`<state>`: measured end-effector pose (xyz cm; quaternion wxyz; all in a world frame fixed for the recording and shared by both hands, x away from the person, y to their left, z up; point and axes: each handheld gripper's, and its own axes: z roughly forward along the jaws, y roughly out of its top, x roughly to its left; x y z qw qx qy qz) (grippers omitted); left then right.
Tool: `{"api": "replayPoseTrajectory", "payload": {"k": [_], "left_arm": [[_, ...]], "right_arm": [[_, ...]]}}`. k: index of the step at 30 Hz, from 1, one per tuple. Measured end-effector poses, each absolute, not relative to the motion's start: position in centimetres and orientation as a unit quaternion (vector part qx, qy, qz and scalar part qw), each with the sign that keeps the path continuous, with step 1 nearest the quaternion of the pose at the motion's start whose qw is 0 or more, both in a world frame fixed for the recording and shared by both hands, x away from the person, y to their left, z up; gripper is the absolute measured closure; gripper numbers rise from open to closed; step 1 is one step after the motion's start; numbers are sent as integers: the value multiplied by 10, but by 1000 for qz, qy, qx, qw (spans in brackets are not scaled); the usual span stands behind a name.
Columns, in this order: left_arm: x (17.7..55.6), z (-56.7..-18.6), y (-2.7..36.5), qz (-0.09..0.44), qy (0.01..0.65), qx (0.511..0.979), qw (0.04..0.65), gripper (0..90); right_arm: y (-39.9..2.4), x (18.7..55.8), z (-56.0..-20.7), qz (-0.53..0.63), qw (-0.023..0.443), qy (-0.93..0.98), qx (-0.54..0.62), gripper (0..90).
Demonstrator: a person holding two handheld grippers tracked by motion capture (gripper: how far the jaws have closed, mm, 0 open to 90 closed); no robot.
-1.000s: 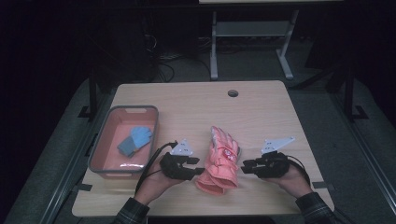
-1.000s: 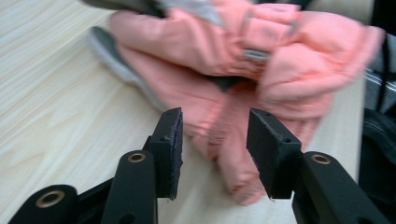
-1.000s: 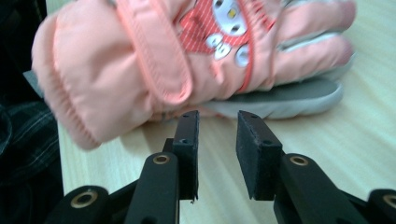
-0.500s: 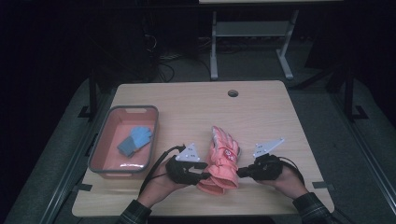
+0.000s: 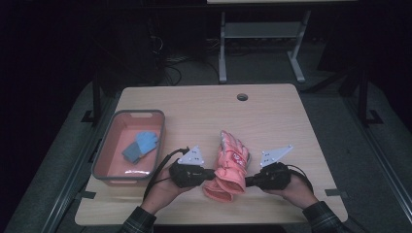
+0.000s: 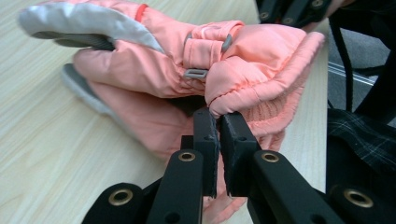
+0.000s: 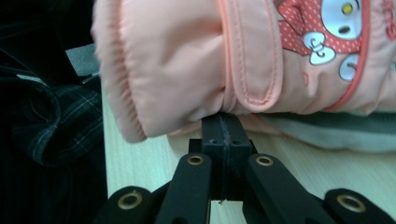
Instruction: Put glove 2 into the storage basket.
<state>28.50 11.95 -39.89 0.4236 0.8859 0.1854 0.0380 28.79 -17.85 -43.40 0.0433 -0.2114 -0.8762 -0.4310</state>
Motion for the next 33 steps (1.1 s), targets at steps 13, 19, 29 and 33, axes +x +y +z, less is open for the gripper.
{"api": "replayPoseTrajectory", "payload": {"k": [13,19,29,33], "left_arm": [[290,-405,134,28,215,882,418,623],[293,-391,143,18,230,868,441,400],[315,-381,144,36,262,855,446,281],[321,-380,138,38,265,855,445,265]], "right_arm": [[-169,290,-432,-433,41,-877,-203,899],[-183,304,-416,-450,4,-865,-224,900],[-171,339,-395,-470,-35,-846,-248,900],[-162,347,-395,-472,-39,-845,-248,900]]}}
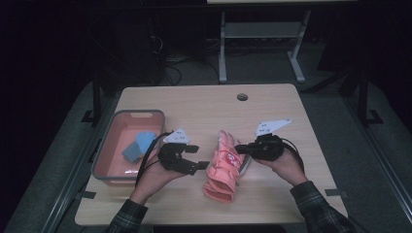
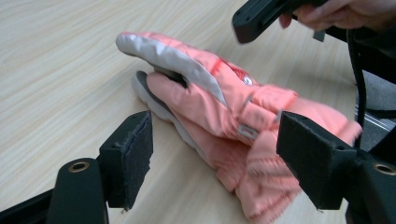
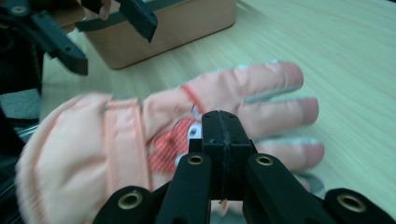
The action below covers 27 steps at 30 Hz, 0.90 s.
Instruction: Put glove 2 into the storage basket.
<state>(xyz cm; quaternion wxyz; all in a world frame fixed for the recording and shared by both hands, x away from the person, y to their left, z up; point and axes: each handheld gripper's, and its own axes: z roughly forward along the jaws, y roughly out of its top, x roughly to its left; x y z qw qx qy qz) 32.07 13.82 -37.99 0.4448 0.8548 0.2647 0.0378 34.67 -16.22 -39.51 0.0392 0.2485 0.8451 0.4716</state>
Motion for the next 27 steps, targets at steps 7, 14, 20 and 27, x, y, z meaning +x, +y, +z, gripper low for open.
{"api": "replayPoseTrajectory", "payload": {"k": [7,14,20,27], "left_arm": [[330,-384,130,38,269,857,438,251],[335,-393,129,34,281,859,427,233],[341,-399,124,27,289,862,416,196],[355,-404,105,17,291,864,411,170]], "right_arm": [[-153,355,-411,452,38,853,260,900],[-146,358,-425,430,22,864,261,900],[-142,357,-437,399,20,879,261,900],[-140,356,-441,390,21,883,261,900]]}}
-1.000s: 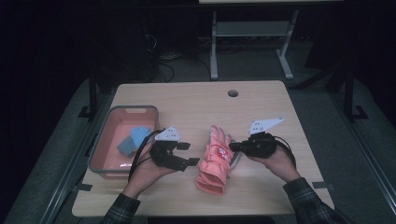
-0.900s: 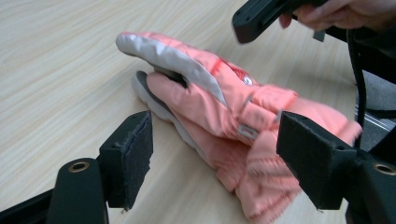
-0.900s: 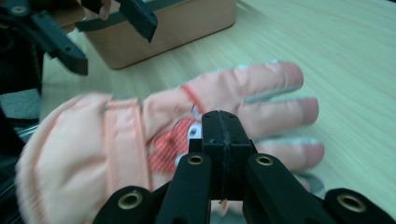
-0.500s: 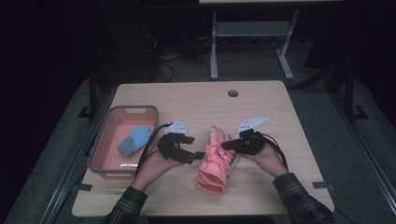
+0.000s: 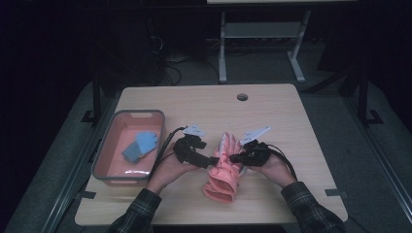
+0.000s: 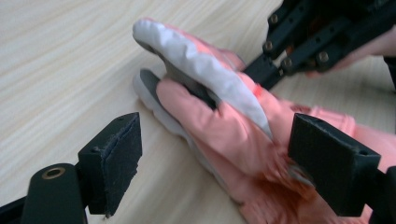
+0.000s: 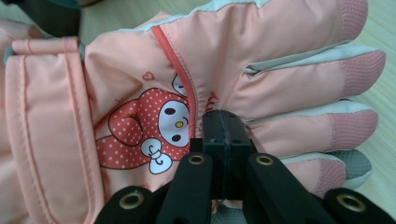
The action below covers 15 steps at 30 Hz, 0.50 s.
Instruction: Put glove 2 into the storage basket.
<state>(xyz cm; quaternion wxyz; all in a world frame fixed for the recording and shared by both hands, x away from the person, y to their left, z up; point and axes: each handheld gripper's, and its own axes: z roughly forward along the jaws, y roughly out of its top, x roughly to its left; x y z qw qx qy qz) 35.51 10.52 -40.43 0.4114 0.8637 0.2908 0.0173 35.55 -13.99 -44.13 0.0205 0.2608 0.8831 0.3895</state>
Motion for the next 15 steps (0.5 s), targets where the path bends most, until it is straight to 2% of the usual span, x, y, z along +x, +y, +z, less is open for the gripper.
{"api": "replayPoseTrajectory", "payload": {"k": [7,14,15], "left_arm": [[365,-412,95,0,294,867,403,156],[376,-432,88,-63,304,862,401,126],[379,-440,85,-92,309,857,402,126]], "right_arm": [[-141,356,-443,390,22,884,256,900],[-144,354,-445,383,26,888,252,900],[-145,352,-445,383,25,888,253,900]]}}
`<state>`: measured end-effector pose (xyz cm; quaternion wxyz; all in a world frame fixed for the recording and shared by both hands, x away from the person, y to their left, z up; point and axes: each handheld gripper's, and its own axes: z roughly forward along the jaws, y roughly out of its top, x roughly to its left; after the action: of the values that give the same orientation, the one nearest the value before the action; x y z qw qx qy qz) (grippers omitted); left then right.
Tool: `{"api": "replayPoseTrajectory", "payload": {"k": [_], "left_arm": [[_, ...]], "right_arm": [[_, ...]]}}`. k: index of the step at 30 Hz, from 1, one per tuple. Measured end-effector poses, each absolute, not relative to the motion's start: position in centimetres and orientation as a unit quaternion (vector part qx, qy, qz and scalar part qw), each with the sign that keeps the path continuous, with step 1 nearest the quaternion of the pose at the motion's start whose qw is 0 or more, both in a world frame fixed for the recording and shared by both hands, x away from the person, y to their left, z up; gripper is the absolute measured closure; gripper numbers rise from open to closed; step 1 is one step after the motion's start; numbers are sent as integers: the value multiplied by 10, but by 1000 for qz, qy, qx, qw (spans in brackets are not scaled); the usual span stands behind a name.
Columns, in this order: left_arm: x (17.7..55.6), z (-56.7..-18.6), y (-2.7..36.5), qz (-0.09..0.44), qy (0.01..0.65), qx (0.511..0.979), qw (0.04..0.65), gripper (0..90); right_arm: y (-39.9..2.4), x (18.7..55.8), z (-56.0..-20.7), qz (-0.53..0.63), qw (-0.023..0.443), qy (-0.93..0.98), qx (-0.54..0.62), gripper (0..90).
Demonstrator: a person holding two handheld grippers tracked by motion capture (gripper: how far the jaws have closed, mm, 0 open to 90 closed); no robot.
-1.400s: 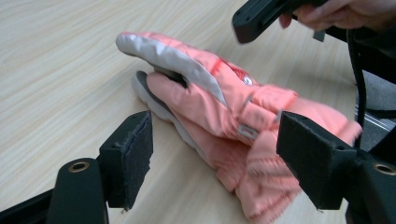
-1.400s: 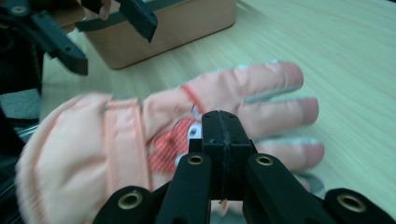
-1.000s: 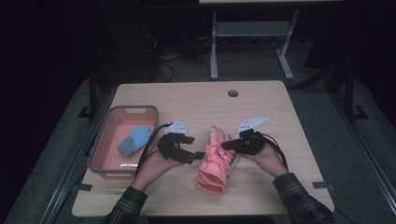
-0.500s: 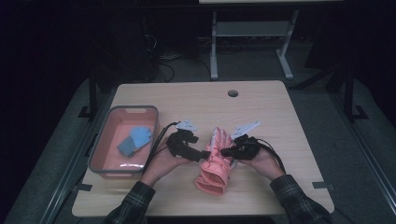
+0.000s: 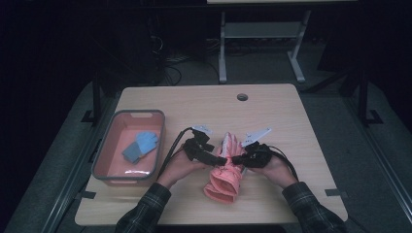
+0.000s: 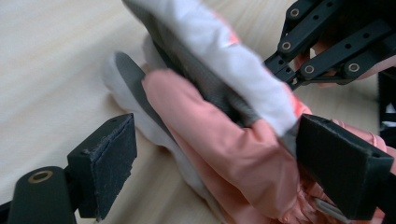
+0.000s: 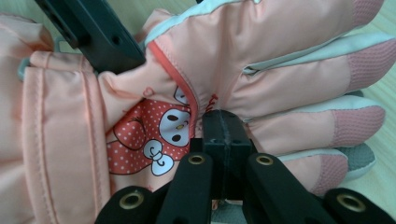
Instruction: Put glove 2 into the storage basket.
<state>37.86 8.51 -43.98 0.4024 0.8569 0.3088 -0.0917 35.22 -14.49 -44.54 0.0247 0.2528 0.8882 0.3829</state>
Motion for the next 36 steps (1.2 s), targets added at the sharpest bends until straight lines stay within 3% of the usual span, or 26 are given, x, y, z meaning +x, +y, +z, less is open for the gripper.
{"api": "replayPoseTrajectory", "payload": {"k": [6,22,26,36], "left_arm": [[387,-457,82,-153,309,846,406,125],[388,-473,85,-190,317,827,423,134],[392,-476,89,-226,305,820,428,237],[393,-474,93,-235,298,821,426,452]], "right_arm": [[-147,351,-448,380,23,889,254,900],[-144,351,-449,375,24,893,247,900],[-143,352,-450,376,29,894,242,900],[-142,352,-450,376,24,893,245,900]]}}
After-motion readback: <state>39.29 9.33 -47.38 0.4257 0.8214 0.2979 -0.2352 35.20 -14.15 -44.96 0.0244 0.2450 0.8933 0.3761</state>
